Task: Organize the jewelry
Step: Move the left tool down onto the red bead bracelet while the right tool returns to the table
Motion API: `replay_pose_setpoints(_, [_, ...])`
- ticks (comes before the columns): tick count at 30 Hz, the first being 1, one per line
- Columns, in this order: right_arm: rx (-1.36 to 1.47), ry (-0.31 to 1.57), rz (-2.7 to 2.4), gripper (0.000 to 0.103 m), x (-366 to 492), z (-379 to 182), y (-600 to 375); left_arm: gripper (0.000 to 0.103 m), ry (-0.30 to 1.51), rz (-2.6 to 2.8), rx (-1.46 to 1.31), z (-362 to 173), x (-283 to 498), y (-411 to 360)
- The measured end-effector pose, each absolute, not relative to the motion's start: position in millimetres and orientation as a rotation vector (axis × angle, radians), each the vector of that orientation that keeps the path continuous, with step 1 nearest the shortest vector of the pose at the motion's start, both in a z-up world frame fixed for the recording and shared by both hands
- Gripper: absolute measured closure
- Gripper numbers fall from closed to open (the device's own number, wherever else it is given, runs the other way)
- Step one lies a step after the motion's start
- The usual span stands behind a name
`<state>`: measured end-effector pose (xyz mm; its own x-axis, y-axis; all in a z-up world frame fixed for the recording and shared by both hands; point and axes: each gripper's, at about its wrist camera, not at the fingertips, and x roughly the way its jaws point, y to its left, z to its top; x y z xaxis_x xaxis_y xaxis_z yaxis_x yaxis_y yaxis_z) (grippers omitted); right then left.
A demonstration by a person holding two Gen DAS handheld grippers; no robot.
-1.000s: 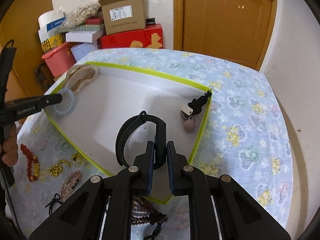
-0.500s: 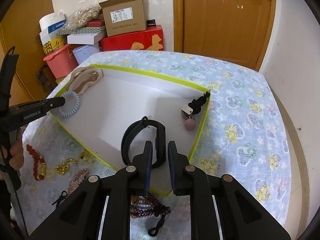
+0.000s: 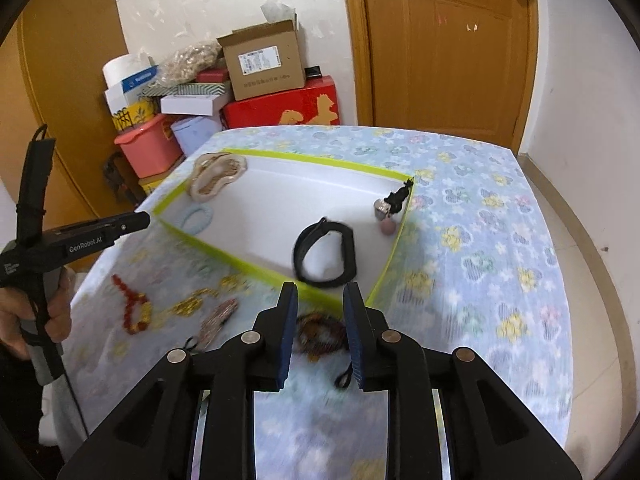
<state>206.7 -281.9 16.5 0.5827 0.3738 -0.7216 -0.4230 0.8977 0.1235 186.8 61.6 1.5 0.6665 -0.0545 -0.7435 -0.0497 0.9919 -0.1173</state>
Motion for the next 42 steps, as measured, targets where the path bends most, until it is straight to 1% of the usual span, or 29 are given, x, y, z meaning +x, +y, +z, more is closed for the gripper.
replay_pose_setpoints(12, [-0.033, 0.795, 0.505, 0.079, 138.3, 28.1, -295.0, 0.079, 0.798, -0.016, -0.139, 12.0, 101.7, 64.1])
replay_pose_setpoints(20, [-0.004, 0.827, 0.503, 0.079, 113.9, 19.9, -308.3, 0.079, 0.794, -0.036, -0.154, 11.8, 68.0, 62.0])
replay_pose_setpoints(32, [-0.008, 0.849, 0.525, 0.078, 106.4, 12.3, -305.9, 0.078, 0.824, -0.054, -0.162, -0.3, 63.7, 54.9])
replay_pose_setpoints(35, [-0.006, 0.851, 0.523, 0.069, 108.2, 10.6, -305.8, 0.077, 0.829, -0.057, -0.167, -3.7, 66.4, 55.0])
replay_pose_setpoints(36, [-0.004, 0.853, 0.522, 0.067, 109.0, 9.8, -305.9, 0.075, 0.831, -0.059, -0.169, -4.9, 67.7, 55.1])
replay_pose_setpoints(37, [-0.002, 0.855, 0.52, 0.066, 110.1, 9.0, -306.1, 0.072, 0.833, -0.06, -0.172, -6.1, 69.0, 55.5])
replay_pose_setpoints(39, [-0.002, 0.859, 0.517, 0.066, 112.5, 7.4, -305.6, 0.07, 0.837, -0.063, -0.179, -9.5, 72.5, 56.2])
replay_pose_setpoints(42, [-0.004, 0.865, 0.515, 0.066, 115.8, 4.8, -304.5, 0.07, 0.848, -0.061, -0.19, -14.4, 79.5, 58.3])
